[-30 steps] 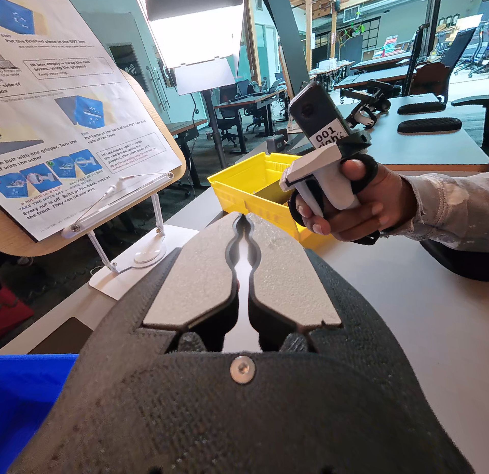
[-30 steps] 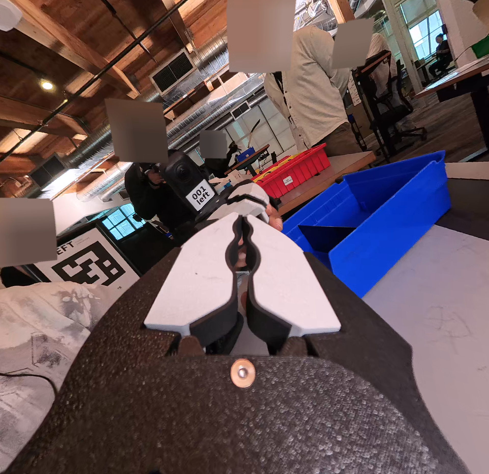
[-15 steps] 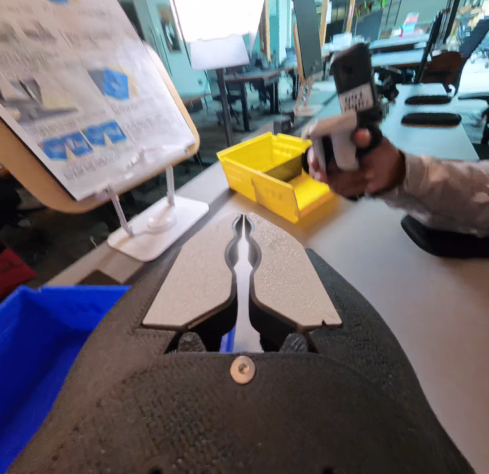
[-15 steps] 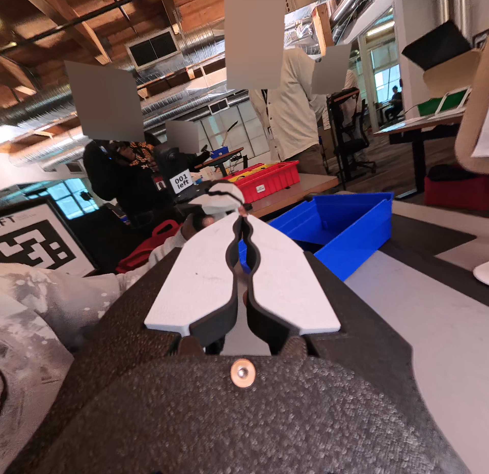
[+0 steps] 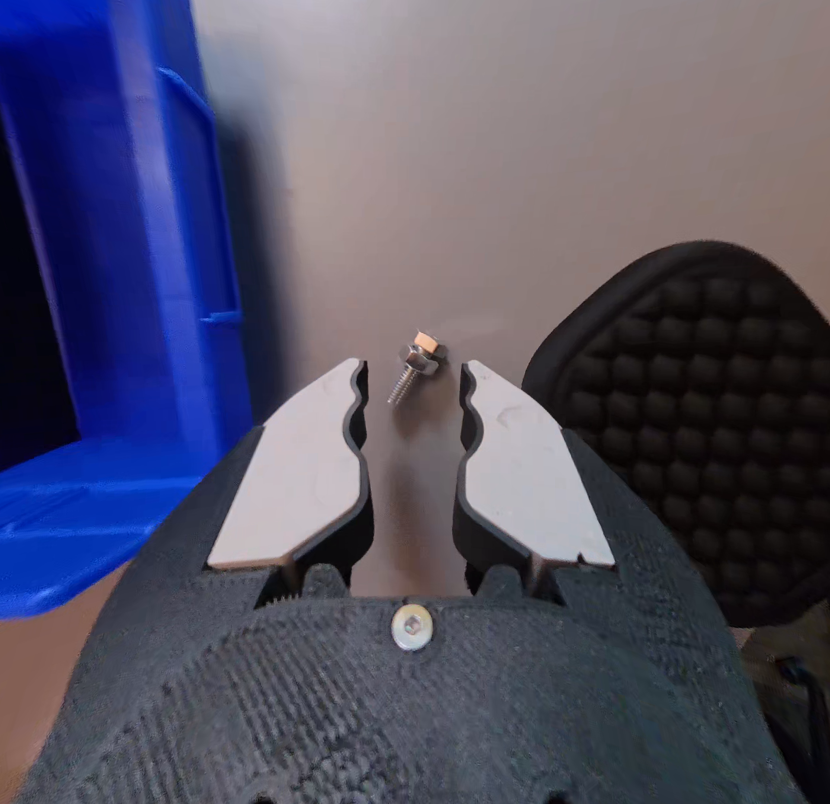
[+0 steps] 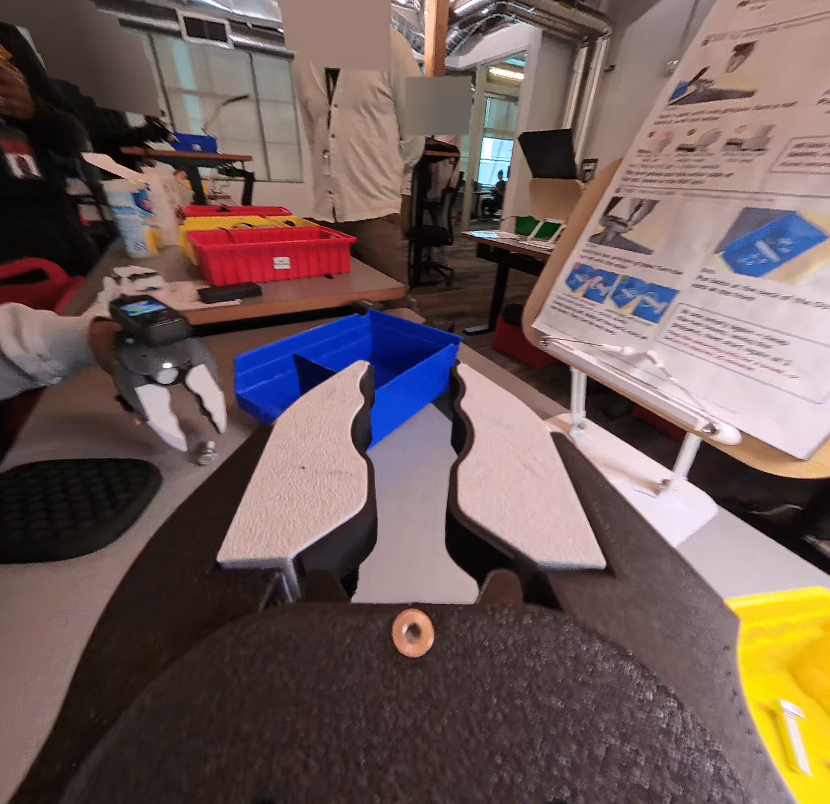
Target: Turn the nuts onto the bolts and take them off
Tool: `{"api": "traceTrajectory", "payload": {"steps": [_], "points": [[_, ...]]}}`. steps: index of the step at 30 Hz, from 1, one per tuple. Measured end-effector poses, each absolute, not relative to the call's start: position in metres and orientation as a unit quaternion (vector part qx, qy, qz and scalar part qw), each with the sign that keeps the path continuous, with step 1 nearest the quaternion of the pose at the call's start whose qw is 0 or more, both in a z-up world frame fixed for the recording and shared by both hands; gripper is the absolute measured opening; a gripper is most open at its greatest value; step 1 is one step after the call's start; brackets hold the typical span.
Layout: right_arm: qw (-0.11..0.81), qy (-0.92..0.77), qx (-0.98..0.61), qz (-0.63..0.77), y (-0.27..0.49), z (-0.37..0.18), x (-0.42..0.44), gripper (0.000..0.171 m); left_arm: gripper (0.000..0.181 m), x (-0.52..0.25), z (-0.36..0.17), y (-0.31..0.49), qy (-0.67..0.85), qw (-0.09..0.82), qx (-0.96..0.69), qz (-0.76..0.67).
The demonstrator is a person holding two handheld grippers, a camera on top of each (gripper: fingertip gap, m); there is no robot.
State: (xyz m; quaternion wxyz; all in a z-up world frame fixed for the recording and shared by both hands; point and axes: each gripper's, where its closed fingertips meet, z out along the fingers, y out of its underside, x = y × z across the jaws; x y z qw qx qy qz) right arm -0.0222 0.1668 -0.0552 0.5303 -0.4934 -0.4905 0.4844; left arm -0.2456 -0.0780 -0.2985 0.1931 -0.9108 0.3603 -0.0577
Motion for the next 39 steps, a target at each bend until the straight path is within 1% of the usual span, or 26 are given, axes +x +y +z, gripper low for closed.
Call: {"api": "traceTrajectory", "payload": {"steps": [1, 5, 11, 12, 16, 19, 23, 27, 30, 34, 39], "points": [[0.542, -0.489, -0.496, 0.471, 0.171, -0.053, -0.017, 0.031, 0.04, -0.246, -0.305, -0.08, 0.368, 0.179, -0.911, -0.05], [0.559, -0.473, -0.497, 0.466, 0.181, -0.042, 0.001, 0.031, 0.038, -0.252, -0.322, -0.08, 0.4, 0.133, -0.907, -0.014], [0.568, -0.467, -0.492, 0.466, 0.183, -0.034, 0.015, 0.029, 0.021, -0.257, -0.324, -0.08, 0.419, 0.096, -0.902, -0.024], [0.569, -0.469, -0.492, 0.463, 0.183, -0.034, 0.015, 0.029, 0.014, -0.257, -0.324, -0.081, 0.424, 0.093, -0.9, -0.026], [0.569, -0.479, -0.491, 0.453, 0.18, -0.035, 0.014, 0.029, 0.011, -0.254, -0.319, -0.077, 0.434, 0.082, -0.897, -0.026], [0.561, -0.496, -0.488, 0.449, 0.174, -0.039, 0.01, 0.028, 0.011, -0.25, -0.296, -0.064, 0.433, 0.084, -0.897, -0.025], [0.545, -0.549, -0.474, 0.421, 0.158, -0.053, -0.004, 0.028, 0.011, -0.235, -0.248, -0.035, 0.429, 0.093, -0.898, -0.031], [0.52, -0.626, -0.452, 0.365, 0.132, -0.082, -0.027, 0.03, 0.011, -0.208, -0.2, -0.001, 0.432, 0.093, -0.896, -0.038], [0.498, -0.672, -0.431, 0.338, 0.108, -0.106, -0.049, 0.031, 0.01, -0.182, -0.174, 0.023, 0.428, 0.081, -0.899, -0.039], [0.496, -0.704, -0.4, 0.315, 0.081, -0.131, -0.075, 0.034, 0.011, -0.143, -0.153, 0.046, 0.425, 0.064, -0.901, -0.059], [0.521, -0.714, -0.384, 0.267, 0.073, -0.145, -0.091, 0.038, 0.011, -0.11, -0.147, 0.062, 0.437, 0.053, -0.895, -0.068]]}}
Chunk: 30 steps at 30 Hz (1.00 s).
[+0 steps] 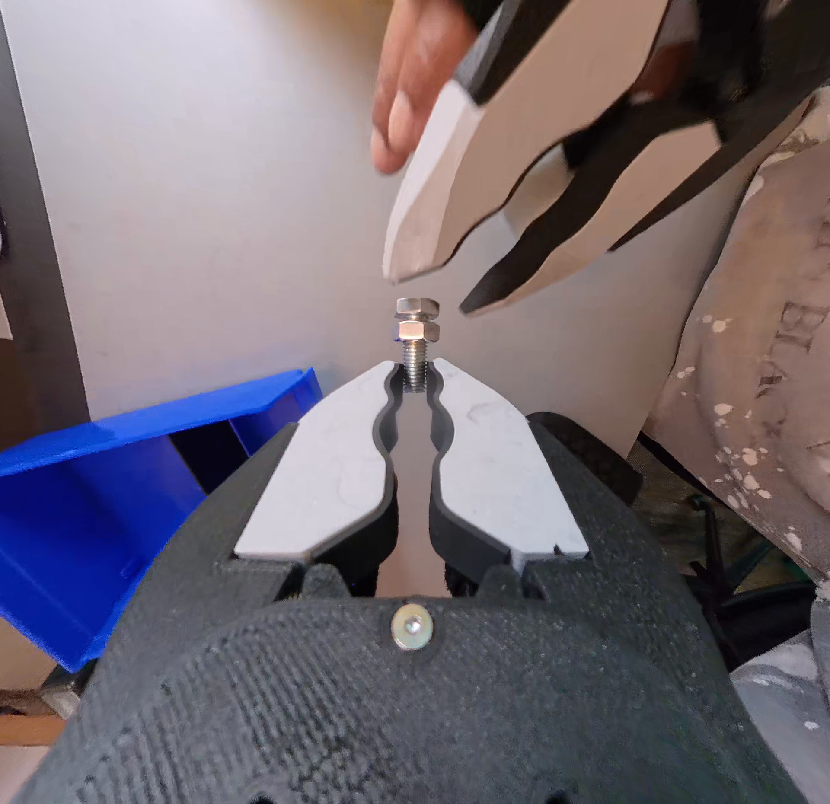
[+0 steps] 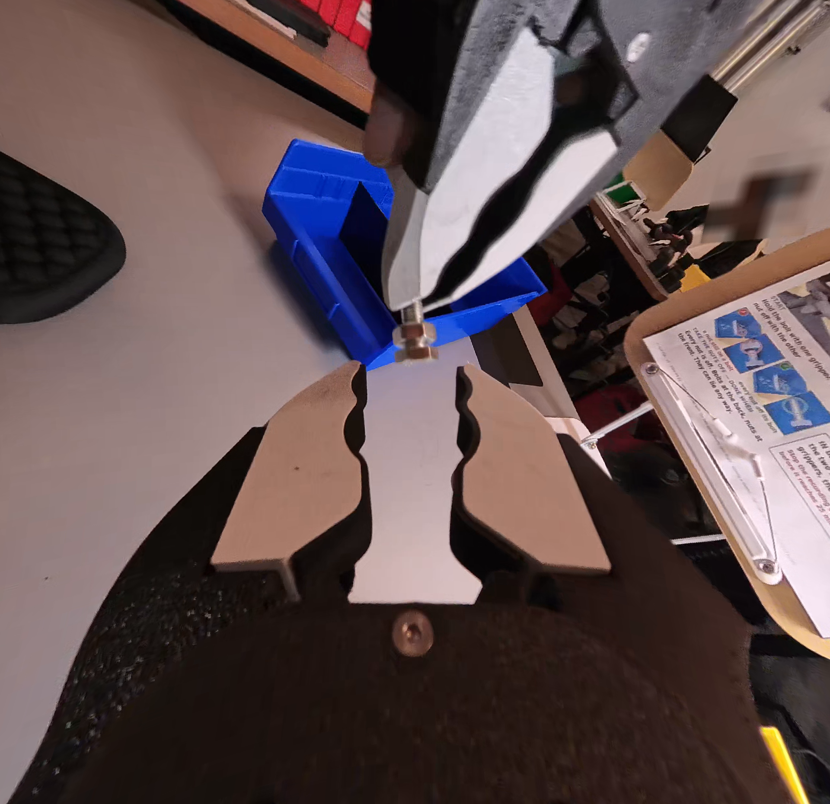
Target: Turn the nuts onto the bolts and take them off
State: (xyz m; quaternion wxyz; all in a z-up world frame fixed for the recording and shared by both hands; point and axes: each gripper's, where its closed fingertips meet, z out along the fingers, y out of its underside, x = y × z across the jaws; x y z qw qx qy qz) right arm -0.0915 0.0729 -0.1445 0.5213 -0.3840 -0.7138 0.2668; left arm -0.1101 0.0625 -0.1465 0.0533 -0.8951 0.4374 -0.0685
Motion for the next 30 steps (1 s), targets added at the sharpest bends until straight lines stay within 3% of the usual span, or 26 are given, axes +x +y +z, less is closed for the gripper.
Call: {"api": "traceTrajectory", "payload": {"steps": [3, 5, 8, 15, 20, 25, 30], "points": [[0.527, -0.716, -0.385, 0.25, 0.075, -0.149, -0.095, 0.034, 0.011, -0.097, -0.147, 0.065, 0.445, 0.054, -0.89, -0.085], [0.535, -0.712, -0.383, 0.246, 0.077, -0.15, -0.095, 0.021, 0.011, -0.095, -0.147, 0.066, 0.45, 0.055, -0.887, -0.088], [0.536, -0.702, -0.389, 0.262, 0.081, -0.148, -0.094, 0.02, 0.011, -0.093, -0.142, 0.071, 0.448, 0.088, -0.884, -0.1], [0.524, -0.552, -0.41, 0.504, 0.098, -0.097, -0.076, 0.02, 0.021, -0.069, -0.077, 0.094, 0.419, 0.372, -0.797, -0.225], [0.514, -0.495, -0.384, 0.586, 0.094, -0.072, -0.065, 0.02, 0.021, -0.053, -0.054, 0.092, 0.398, 0.485, -0.725, -0.285], [0.511, -0.494, -0.374, 0.596, 0.088, -0.068, -0.063, 0.02, 0.01, -0.043, -0.055, 0.094, 0.4, 0.504, -0.708, -0.292], [0.49, -0.551, -0.39, 0.552, 0.088, -0.082, -0.065, 0.022, 0.01, -0.047, -0.073, 0.095, 0.411, 0.451, -0.751, -0.25]]}}
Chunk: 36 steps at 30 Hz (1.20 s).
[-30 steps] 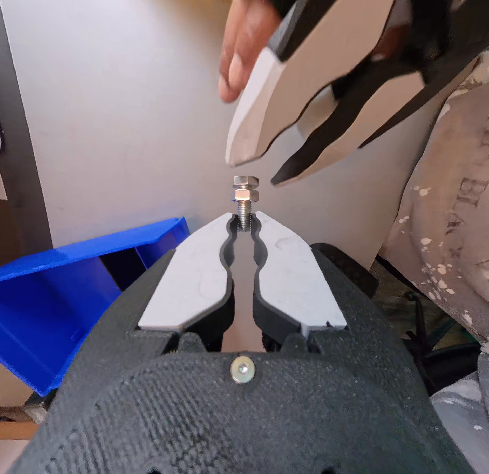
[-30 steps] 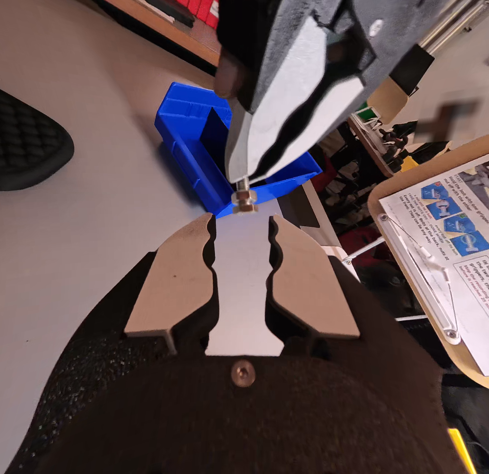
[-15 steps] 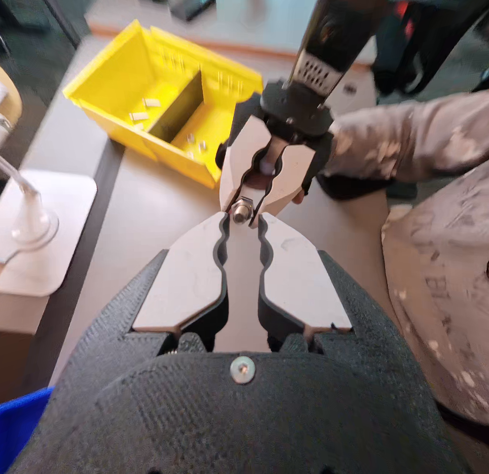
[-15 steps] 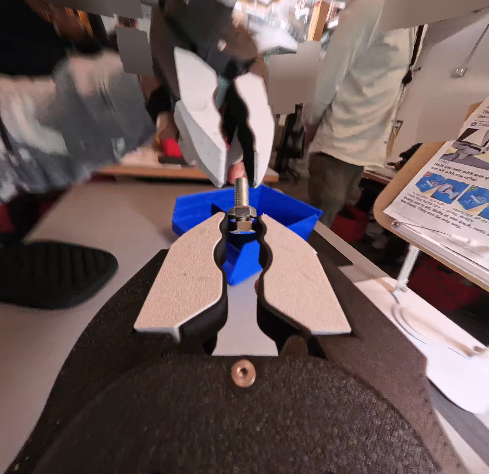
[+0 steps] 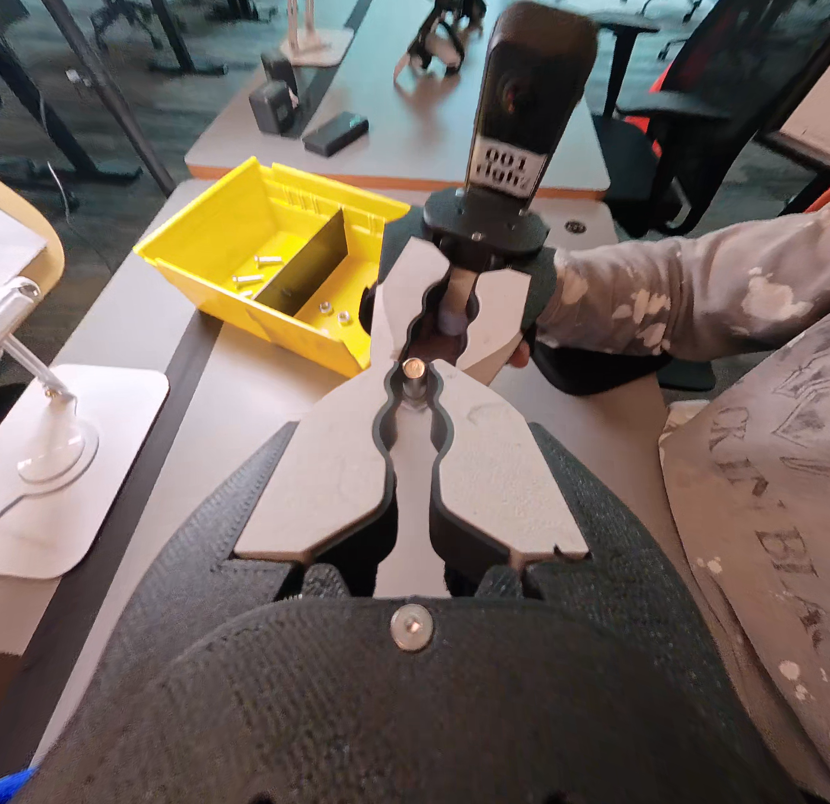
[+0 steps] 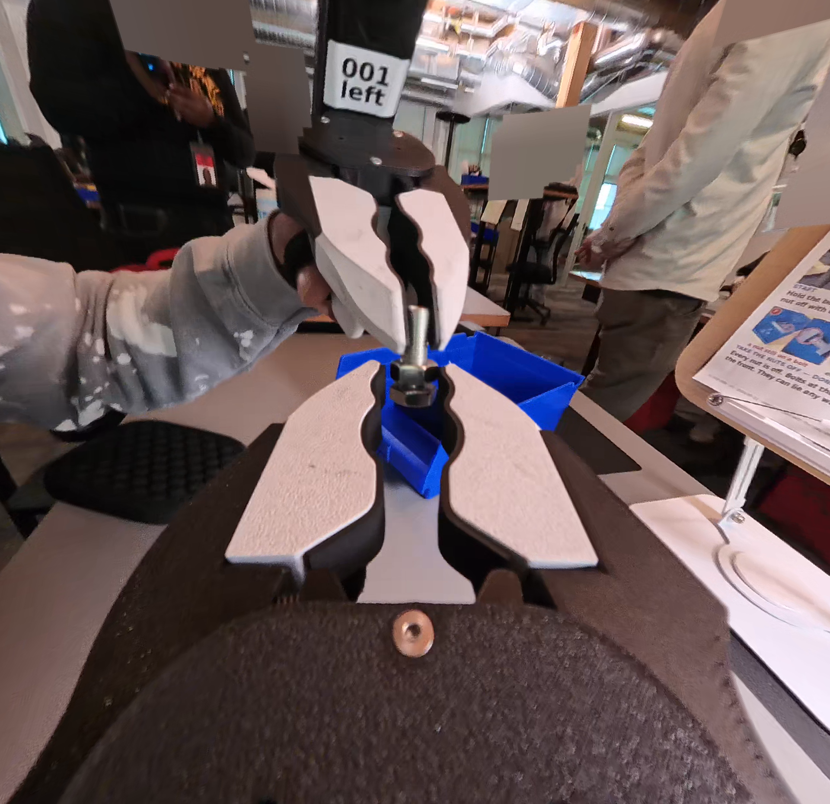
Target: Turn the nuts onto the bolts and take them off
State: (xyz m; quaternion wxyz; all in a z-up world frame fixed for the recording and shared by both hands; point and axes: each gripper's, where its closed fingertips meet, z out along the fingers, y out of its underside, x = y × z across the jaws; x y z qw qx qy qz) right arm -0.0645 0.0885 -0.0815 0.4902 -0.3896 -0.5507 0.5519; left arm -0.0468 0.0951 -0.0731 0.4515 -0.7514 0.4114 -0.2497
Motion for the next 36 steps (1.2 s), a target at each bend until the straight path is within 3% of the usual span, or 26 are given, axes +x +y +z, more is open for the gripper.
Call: {"api": "traceTrajectory", "payload": {"steps": [9, 15, 21, 36], "points": [[0.456, -0.596, -0.412, 0.517, 0.087, -0.096, -0.064, 0.019, 0.01, -0.047, -0.091, 0.093, 0.414, 0.415, -0.773, -0.242], [0.448, -0.538, -0.405, 0.588, 0.097, -0.082, -0.058, 0.019, 0.026, -0.048, -0.068, 0.092, 0.362, 0.503, -0.717, -0.319], [0.44, -0.48, -0.39, 0.651, 0.104, -0.063, -0.048, 0.018, 0.03, -0.039, -0.086, 0.098, 0.326, 0.54, -0.689, -0.357], [0.35, -0.487, -0.335, 0.726, 0.079, -0.059, -0.038, 0.018, 0.021, -0.019, -0.074, 0.08, 0.328, 0.535, -0.595, -0.502]]}}
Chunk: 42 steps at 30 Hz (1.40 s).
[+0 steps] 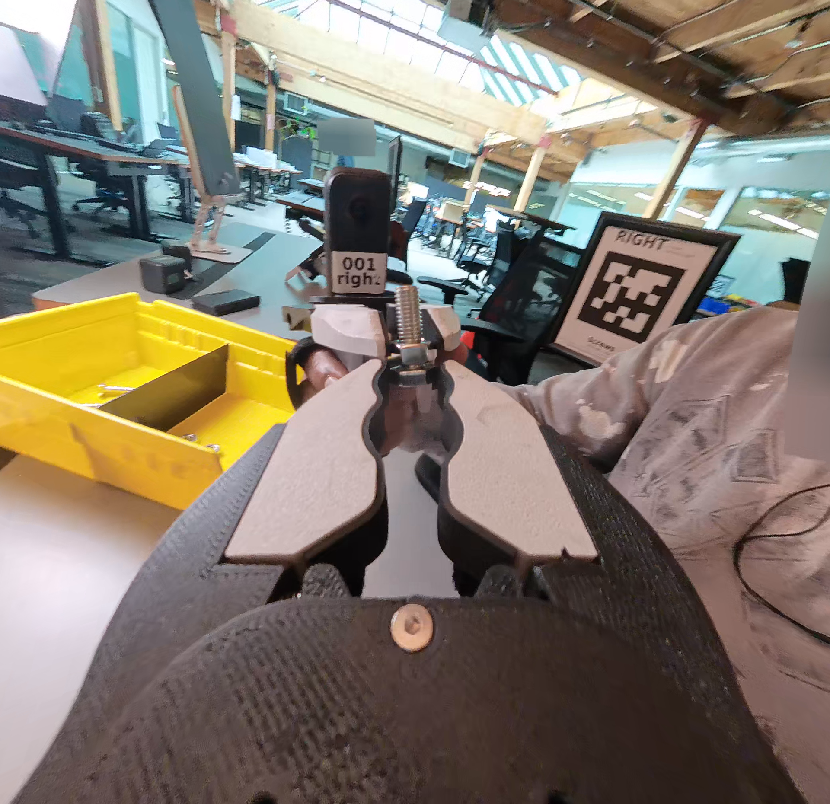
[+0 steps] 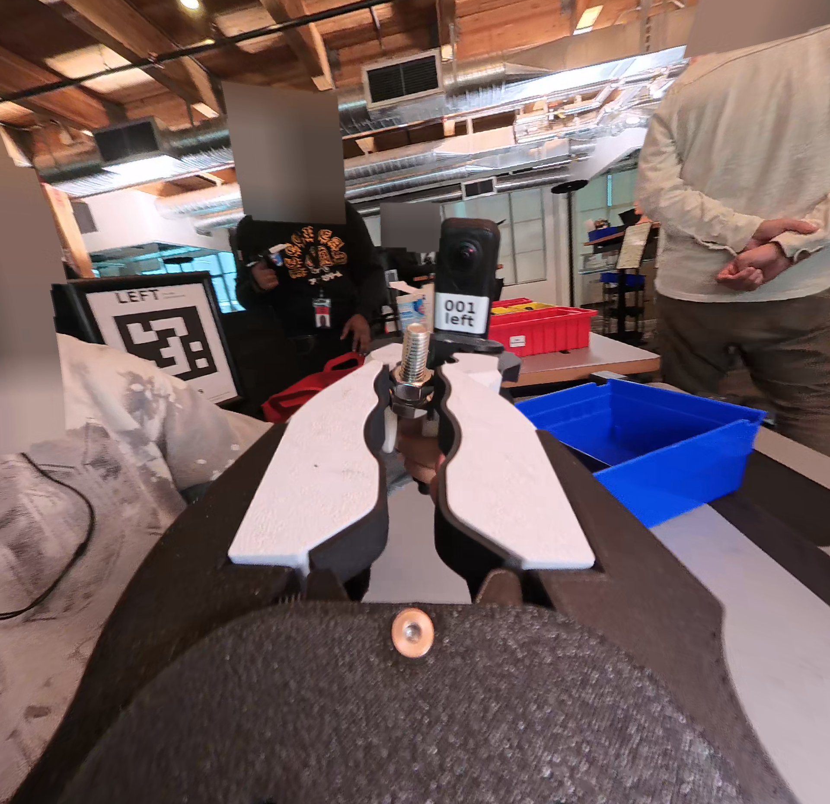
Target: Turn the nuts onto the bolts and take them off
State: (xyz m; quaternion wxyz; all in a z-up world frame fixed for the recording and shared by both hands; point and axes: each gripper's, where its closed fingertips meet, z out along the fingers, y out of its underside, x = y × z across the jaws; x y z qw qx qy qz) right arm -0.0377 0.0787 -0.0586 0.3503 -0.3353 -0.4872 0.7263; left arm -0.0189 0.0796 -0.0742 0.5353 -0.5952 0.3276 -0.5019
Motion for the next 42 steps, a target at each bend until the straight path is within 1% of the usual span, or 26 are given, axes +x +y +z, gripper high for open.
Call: {"api": "traceTrajectory", "payload": {"steps": [8, 18, 20, 22, 25, 29, 32, 35, 36, 37, 38, 40, 42], "points": [[0.287, -0.502, -0.288, 0.764, 0.06, -0.056, -0.026, 0.018, 0.022, -0.009, -0.071, 0.059, 0.348, 0.496, -0.552, -0.573], [0.256, -0.523, -0.263, 0.769, 0.048, -0.058, -0.018, 0.018, 0.019, 0.002, -0.073, 0.049, 0.356, 0.464, -0.534, -0.611], [0.256, -0.527, -0.263, 0.766, 0.048, -0.058, -0.017, 0.018, 0.019, 0.003, -0.074, 0.051, 0.36, 0.475, -0.538, -0.597], [0.269, -0.524, -0.273, 0.761, 0.052, -0.057, -0.018, 0.019, 0.019, 0.001, -0.073, 0.058, 0.355, 0.503, -0.551, -0.564], [0.326, -0.519, -0.309, 0.728, 0.068, -0.056, -0.025, 0.019, 0.018, -0.008, -0.073, 0.076, 0.334, 0.56, -0.587, -0.481], [0.411, -0.497, -0.362, 0.672, 0.094, -0.051, -0.031, 0.027, 0.019, -0.026, -0.075, 0.103, 0.29, 0.633, -0.635, -0.334], [0.443, -0.492, -0.399, 0.634, 0.104, -0.055, -0.039, 0.033, 0.019, -0.031, -0.074, 0.111, 0.273, 0.662, -0.641, -0.277], [0.449, -0.486, -0.413, 0.626, 0.109, -0.056, -0.042, 0.033, 0.019, -0.032, -0.067, 0.108, 0.265, 0.683, -0.623, -0.276], [0.455, -0.479, -0.422, 0.621, 0.116, -0.055, -0.039, 0.022, 0.019, -0.034, -0.063, 0.105, 0.263, 0.688, -0.61, -0.292], [0.479, -0.466, -0.441, 0.599, 0.129, -0.055, -0.037, 0.011, 0.018, -0.035, -0.058, 0.101, 0.262, 0.69, -0.6, -0.311], [0.501, -0.462, -0.448, 0.579, 0.139, -0.055, -0.033, 0.008, 0.019, -0.037, -0.056, 0.101, 0.259, 0.691, -0.599, -0.311], [0.512, -0.463, -0.447, 0.568, 0.14, -0.052, -0.029, 0.013, 0.018, -0.039, -0.055, 0.102, 0.255, 0.696, -0.6, -0.301], [0.501, -0.467, -0.431, 0.588, 0.127, -0.045, -0.031, 0.02, 0.019, -0.039, -0.057, 0.104, 0.25, 0.693, -0.603, -0.305]]}}
